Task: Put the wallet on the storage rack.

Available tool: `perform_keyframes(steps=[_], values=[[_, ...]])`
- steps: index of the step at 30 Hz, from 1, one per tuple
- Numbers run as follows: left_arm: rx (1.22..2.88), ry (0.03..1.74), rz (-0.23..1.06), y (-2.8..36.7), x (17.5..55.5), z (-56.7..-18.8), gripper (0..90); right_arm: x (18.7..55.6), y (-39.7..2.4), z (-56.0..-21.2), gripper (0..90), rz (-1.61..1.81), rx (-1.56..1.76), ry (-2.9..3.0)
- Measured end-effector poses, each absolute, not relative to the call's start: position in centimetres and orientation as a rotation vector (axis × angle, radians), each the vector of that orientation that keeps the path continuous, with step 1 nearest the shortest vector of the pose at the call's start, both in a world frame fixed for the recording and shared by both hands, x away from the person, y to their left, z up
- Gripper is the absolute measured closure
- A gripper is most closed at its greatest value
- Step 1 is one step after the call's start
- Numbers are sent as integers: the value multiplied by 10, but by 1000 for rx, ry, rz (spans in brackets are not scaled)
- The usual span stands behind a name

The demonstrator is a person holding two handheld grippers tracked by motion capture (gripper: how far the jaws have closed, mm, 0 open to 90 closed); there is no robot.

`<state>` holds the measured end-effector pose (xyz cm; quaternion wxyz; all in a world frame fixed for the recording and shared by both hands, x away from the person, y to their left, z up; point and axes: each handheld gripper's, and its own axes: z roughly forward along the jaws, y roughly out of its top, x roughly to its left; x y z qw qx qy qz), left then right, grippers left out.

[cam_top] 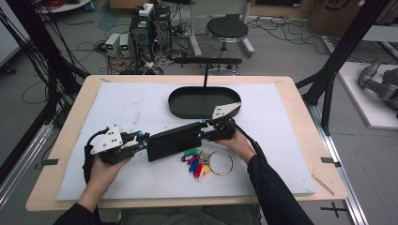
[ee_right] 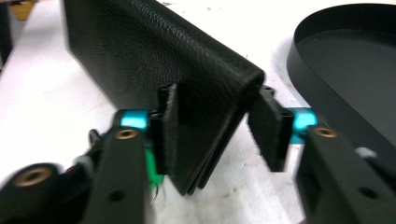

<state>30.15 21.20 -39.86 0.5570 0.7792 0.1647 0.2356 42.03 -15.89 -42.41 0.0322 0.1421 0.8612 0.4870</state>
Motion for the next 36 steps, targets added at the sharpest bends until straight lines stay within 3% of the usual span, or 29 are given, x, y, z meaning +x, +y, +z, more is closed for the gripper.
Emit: perform_keyframes(steps=[1,5,8,9,10,12,14,19,26,28,30,31,36], values=[[1843,395,553,213,302,-399,796,420,-159,-424,612,1499,438,2651],[1857,431,553,216,305,-403,780,418,-163,-419,750,1500,392,2658],[1826,451,530,219,307,-404,805,415,-162,-416,771,1489,356,2644],[1824,458,528,219,307,-404,778,413,-162,-415,776,1494,349,2640],[1829,470,528,219,308,-404,650,411,-161,-413,782,1491,320,2629],[1839,496,513,219,311,-407,608,410,-161,-412,782,1490,309,2624],[1848,518,515,221,313,-409,478,408,-161,-411,783,1482,290,2620],[1869,573,437,227,323,-418,372,407,-162,-410,783,1485,281,2625],[1930,600,322,218,336,-433,387,407,-163,-410,782,1486,275,2627],[1941,582,281,215,340,-438,486,406,-163,-410,782,1485,279,2631],[1944,560,271,214,341,-438,519,406,-163,-410,782,1488,279,2633],[1947,538,274,213,340,-439,632,407,-163,-411,781,1490,285,2637],[1950,493,283,211,340,-439,705,407,-166,-412,777,1474,296,2640]])
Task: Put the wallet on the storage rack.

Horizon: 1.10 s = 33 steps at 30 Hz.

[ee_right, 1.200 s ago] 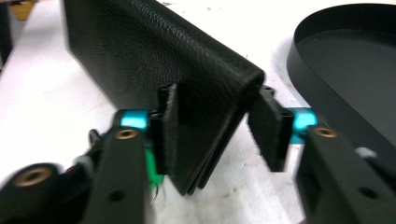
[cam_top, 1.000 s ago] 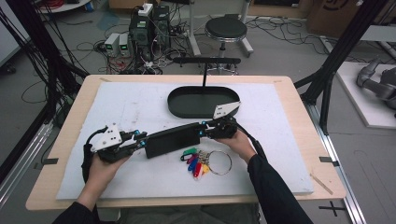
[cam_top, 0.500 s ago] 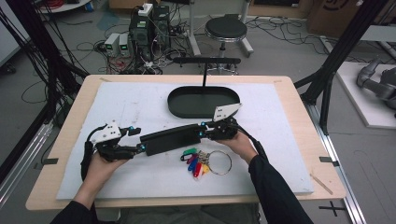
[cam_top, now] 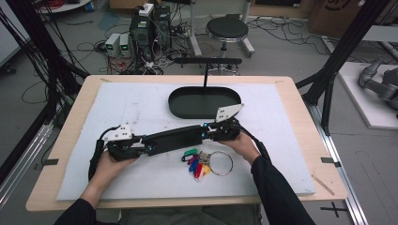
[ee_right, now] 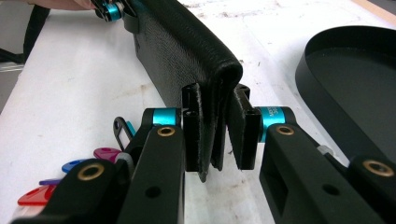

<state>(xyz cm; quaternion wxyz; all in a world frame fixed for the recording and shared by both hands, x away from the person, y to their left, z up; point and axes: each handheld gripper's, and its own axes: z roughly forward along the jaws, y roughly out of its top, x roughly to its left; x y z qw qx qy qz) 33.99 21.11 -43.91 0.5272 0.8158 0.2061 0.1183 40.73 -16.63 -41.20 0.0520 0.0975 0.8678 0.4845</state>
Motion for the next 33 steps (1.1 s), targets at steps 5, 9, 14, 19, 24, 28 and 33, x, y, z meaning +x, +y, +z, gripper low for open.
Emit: perform_keyframes(steps=[5,9,14,19,24,28,33], values=[[1953,464,301,210,338,-438,732,408,-167,-412,770,1465,296,2631],[1945,448,312,209,337,-436,739,407,-169,-411,754,1468,297,2626],[1937,427,323,208,336,-432,742,406,-171,-409,710,1481,302,2600],[1928,414,326,208,334,-428,743,405,-173,-406,640,1501,307,2577],[1912,395,322,209,334,-423,744,404,-180,-401,544,1536,319,2549],[1891,366,310,209,335,-417,745,405,-188,-399,462,1536,350,2529],[1878,334,306,205,335,-409,745,404,-195,-396,413,1550,360,2502]])
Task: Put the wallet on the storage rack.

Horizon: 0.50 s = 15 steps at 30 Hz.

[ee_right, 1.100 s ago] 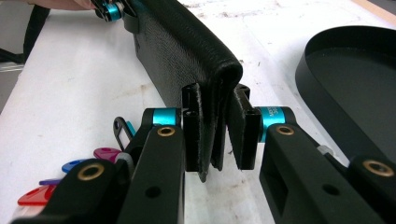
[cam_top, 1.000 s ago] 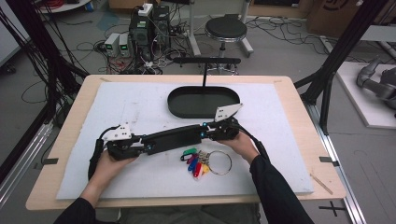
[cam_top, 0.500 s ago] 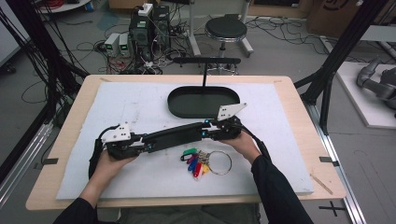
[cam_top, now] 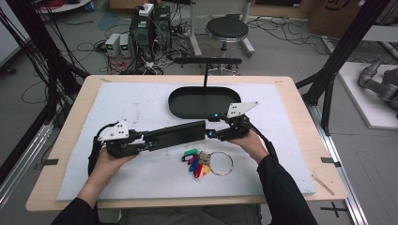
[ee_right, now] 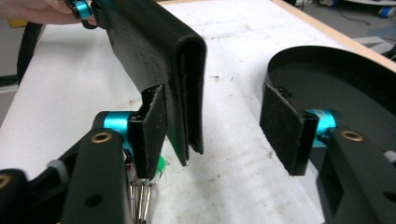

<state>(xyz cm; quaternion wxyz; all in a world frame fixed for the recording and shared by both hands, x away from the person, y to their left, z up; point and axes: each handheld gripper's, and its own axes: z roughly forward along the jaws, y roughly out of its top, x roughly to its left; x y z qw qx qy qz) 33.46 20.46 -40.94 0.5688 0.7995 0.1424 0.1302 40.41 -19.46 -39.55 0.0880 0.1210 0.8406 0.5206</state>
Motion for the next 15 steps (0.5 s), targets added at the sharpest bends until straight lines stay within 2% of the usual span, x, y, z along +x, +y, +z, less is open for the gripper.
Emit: perform_keyframes(steps=[15], values=[[1866,331,306,188,342,-390,745,388,-254,-373,358,1539,513,2351]])
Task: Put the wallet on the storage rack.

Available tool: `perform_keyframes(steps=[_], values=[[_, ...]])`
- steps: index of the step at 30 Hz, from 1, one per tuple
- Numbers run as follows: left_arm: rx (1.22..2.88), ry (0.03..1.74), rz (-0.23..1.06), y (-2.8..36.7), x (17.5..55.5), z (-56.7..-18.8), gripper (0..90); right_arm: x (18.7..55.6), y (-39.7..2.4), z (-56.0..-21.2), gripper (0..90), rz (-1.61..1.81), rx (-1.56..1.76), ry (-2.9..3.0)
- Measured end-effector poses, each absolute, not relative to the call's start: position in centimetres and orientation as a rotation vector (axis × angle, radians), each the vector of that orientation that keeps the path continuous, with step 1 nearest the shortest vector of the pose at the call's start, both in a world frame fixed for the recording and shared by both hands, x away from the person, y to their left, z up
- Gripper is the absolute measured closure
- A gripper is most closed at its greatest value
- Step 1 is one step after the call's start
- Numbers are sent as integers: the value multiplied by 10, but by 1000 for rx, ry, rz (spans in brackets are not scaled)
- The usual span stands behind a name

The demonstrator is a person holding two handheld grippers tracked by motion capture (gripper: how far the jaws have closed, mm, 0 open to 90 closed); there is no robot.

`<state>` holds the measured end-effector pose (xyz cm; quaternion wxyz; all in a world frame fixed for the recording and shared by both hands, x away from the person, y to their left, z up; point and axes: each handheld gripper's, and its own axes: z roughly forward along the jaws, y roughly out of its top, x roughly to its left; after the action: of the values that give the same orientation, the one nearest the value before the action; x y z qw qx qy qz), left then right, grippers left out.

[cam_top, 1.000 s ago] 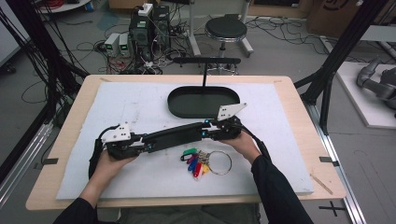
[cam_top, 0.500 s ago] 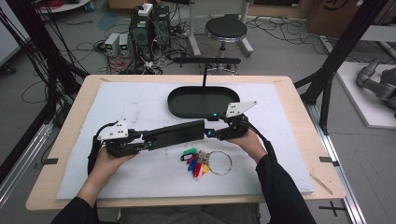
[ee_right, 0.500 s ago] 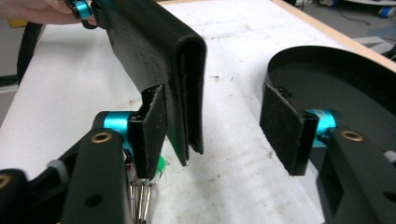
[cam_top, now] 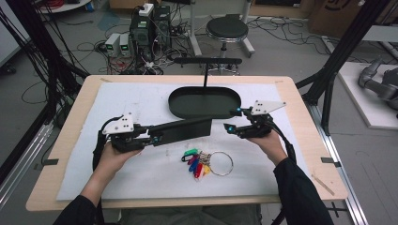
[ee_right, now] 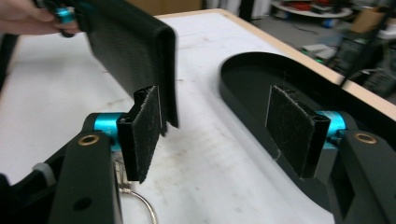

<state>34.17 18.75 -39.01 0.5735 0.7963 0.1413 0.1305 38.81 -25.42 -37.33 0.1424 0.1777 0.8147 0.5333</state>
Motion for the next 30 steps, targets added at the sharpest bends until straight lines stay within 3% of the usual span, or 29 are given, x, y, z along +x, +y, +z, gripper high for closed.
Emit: perform_keyframes(steps=[15,30], values=[[1890,335,329,160,358,-377,745,387,-310,-376,346,1549,733,2165],[1898,364,358,142,385,-360,745,388,-331,-377,346,1552,802,2090]])
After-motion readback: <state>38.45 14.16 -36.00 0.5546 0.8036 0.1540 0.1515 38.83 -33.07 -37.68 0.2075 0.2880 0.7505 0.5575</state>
